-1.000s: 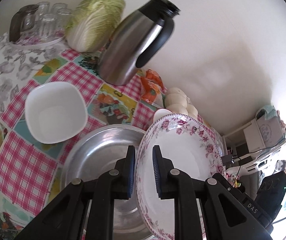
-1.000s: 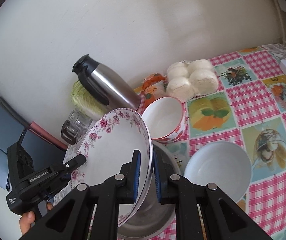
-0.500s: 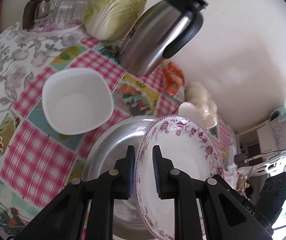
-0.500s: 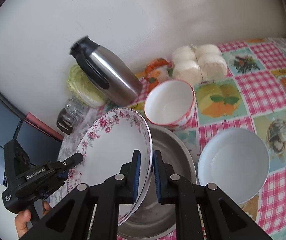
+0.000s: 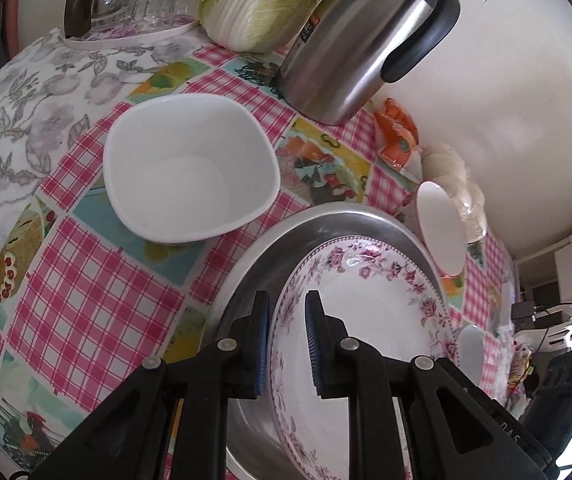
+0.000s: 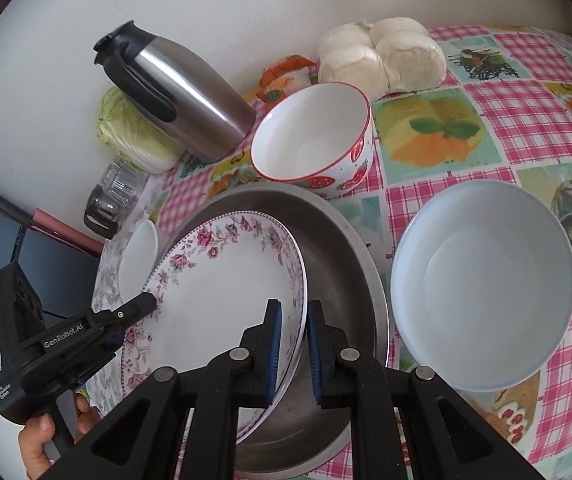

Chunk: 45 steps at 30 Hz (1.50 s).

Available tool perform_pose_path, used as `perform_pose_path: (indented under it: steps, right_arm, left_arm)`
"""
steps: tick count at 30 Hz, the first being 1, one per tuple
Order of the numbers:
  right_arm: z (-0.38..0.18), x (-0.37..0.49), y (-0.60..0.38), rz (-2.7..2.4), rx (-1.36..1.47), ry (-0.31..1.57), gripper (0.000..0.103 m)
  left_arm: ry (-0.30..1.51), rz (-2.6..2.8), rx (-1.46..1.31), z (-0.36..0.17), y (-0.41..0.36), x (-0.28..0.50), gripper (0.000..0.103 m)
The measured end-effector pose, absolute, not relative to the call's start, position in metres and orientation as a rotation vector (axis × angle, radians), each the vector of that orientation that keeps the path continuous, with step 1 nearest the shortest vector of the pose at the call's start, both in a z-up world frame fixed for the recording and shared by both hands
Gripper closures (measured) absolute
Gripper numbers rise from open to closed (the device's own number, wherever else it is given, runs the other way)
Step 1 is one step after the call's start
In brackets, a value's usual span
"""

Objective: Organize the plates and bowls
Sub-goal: 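Lower the pink-floral plate into the steel basin with the right gripper, then open the right gripper to release the plate and lift away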

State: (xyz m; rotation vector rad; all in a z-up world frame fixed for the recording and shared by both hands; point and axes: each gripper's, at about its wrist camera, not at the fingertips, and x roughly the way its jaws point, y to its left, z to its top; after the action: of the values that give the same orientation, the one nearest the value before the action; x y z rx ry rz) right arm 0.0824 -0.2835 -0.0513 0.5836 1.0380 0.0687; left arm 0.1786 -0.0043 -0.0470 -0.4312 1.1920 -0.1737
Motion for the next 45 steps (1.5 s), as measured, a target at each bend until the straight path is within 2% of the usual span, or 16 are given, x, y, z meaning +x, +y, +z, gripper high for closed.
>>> perform_pose_path:
  steps: [31, 37, 43, 45]
  right_arm:
    - [-0.071, 0.095, -0.274, 0.004, 0.475, 1.121, 0.086]
    - [-0.07, 0.098, -0.272, 0.009, 0.43, 1.156, 0.087]
    - [-0.061, 0.099, -0.272, 0.002, 0.387, 1.185, 0.085]
    - [-0.051, 0.098, -0.272, -0.033, 0.342, 1.181, 0.08]
  left_arm:
    - [1.242, -0.154, -0.369, -0.07, -0.017, 0.183, 0.085]
    - [1.294, -0.143, -0.344, -0.07, -0.018, 0.185, 0.083]
    - [1.315, -0.128, -0.284, -0.063, -0.024, 0.185, 0.075]
    - [1.319, -0.127, -0.261, -0.059, -0.026, 0.184, 0.071]
